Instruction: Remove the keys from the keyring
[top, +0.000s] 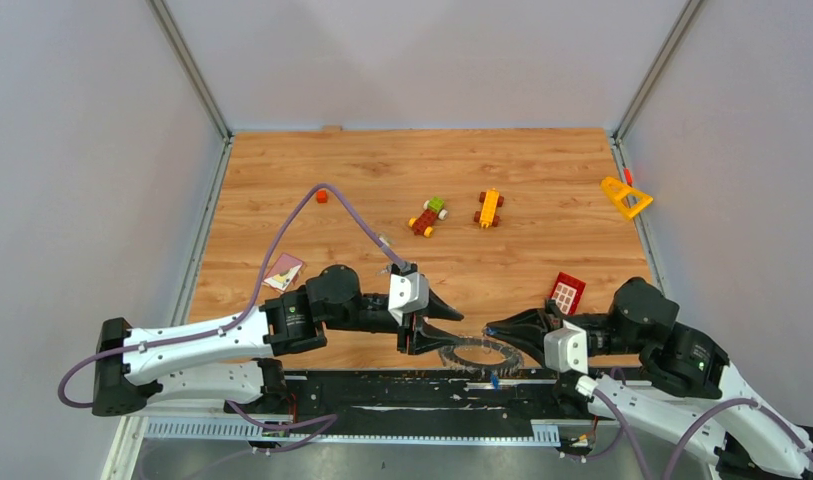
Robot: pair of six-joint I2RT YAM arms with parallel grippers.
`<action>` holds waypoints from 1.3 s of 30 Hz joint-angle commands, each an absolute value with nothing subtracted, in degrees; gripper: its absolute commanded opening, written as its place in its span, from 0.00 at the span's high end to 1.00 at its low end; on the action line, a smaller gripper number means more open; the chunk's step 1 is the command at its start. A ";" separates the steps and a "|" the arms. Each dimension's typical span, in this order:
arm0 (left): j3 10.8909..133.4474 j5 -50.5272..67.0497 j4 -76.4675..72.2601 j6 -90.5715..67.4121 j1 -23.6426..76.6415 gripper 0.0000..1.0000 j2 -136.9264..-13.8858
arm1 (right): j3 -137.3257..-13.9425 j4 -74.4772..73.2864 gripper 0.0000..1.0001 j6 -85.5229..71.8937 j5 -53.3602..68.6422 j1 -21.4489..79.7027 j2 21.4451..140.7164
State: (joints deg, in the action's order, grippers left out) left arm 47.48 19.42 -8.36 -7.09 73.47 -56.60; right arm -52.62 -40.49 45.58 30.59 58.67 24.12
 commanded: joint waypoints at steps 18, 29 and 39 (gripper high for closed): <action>45.66 15.88 -12.71 -5.77 73.66 0.50 -54.43 | -58.70 -39.38 1.00 29.21 24.01 58.53 30.96; 45.62 12.53 -13.34 -5.49 73.69 0.54 -55.88 | -57.48 -37.43 1.00 31.06 26.48 58.54 31.01; 45.71 15.17 -10.40 -0.89 73.66 0.52 -54.00 | -53.44 -35.62 1.00 46.66 33.12 58.53 24.88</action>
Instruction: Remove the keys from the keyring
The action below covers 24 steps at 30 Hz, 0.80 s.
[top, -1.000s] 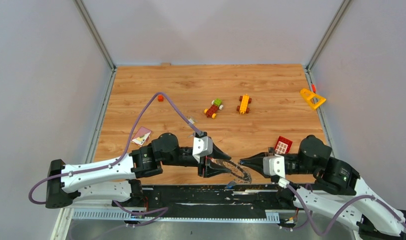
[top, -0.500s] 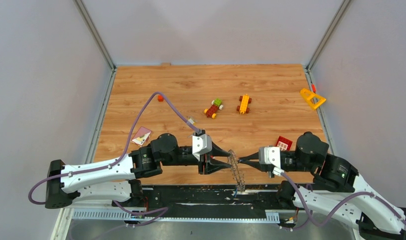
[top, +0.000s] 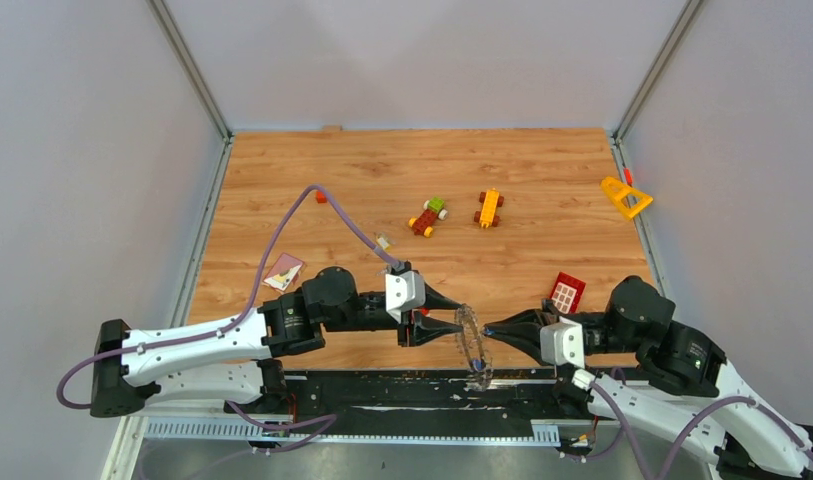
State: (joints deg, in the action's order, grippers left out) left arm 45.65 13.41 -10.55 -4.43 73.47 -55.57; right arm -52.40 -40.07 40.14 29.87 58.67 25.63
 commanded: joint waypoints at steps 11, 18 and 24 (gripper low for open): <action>52.40 28.04 -5.62 2.48 73.76 0.51 -59.44 | -56.64 -43.34 1.00 59.52 41.28 58.51 28.37; 54.04 34.10 -7.51 0.30 73.74 0.46 -64.59 | -55.99 -43.42 1.00 65.31 41.34 58.51 28.84; 52.48 36.64 -10.65 -1.95 73.78 0.46 -65.54 | -55.81 -42.86 1.00 68.49 40.41 58.51 27.44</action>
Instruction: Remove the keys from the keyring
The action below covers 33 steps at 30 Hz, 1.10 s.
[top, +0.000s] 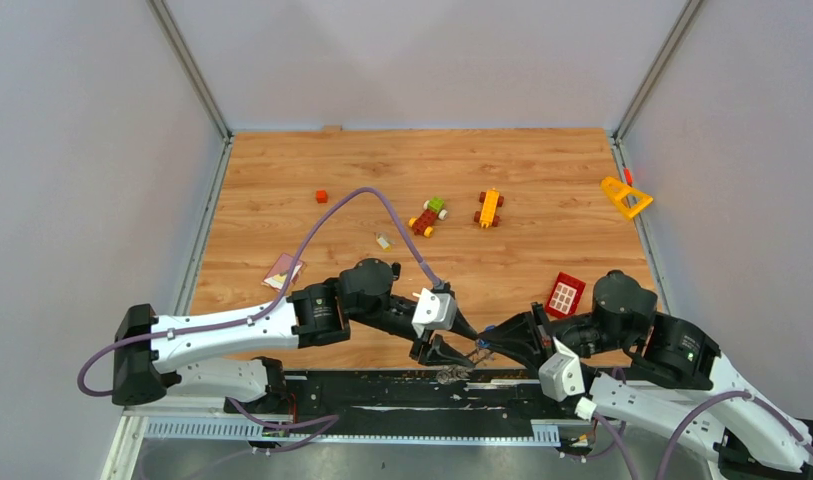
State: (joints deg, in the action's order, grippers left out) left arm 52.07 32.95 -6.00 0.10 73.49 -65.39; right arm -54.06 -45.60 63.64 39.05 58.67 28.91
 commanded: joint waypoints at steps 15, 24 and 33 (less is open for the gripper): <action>51.38 37.84 -17.09 -5.98 73.74 0.61 -68.62 | -55.18 -42.23 1.00 71.63 41.57 58.52 27.02; 50.85 38.05 -16.27 -5.70 73.79 0.90 -67.97 | -55.25 -41.13 1.00 71.64 41.66 58.53 25.30; 49.67 33.84 -15.96 -5.43 73.74 1.00 -66.02 | -54.87 -41.14 1.00 71.75 41.18 58.52 24.61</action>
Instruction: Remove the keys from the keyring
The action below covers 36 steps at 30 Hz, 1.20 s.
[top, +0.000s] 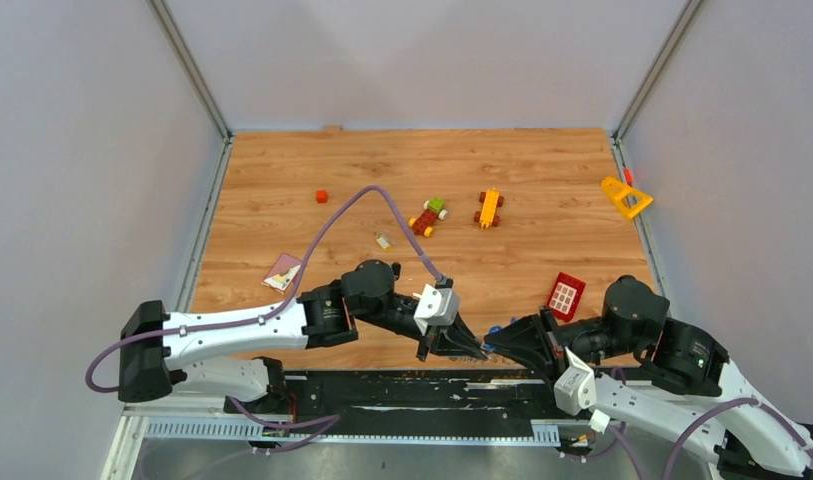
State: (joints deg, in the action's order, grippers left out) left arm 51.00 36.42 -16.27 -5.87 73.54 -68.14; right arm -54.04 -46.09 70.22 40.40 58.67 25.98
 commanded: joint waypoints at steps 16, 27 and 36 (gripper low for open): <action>63.88 6.71 19.35 1.86 73.74 1.00 -65.28 | -51.34 -36.79 0.82 70.80 36.93 58.57 18.47; 71.18 -16.08 31.11 11.44 73.74 1.00 -65.56 | -42.70 -25.76 0.85 52.35 33.48 58.58 13.43; 64.51 -23.10 19.18 16.46 73.85 1.00 -57.54 | -25.44 8.89 0.84 14.47 21.77 58.53 15.41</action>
State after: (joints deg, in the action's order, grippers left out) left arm 66.00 -19.03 28.45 12.49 73.73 -62.87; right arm -30.48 -11.81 35.29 29.85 58.67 13.10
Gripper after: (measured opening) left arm 0.018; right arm 0.133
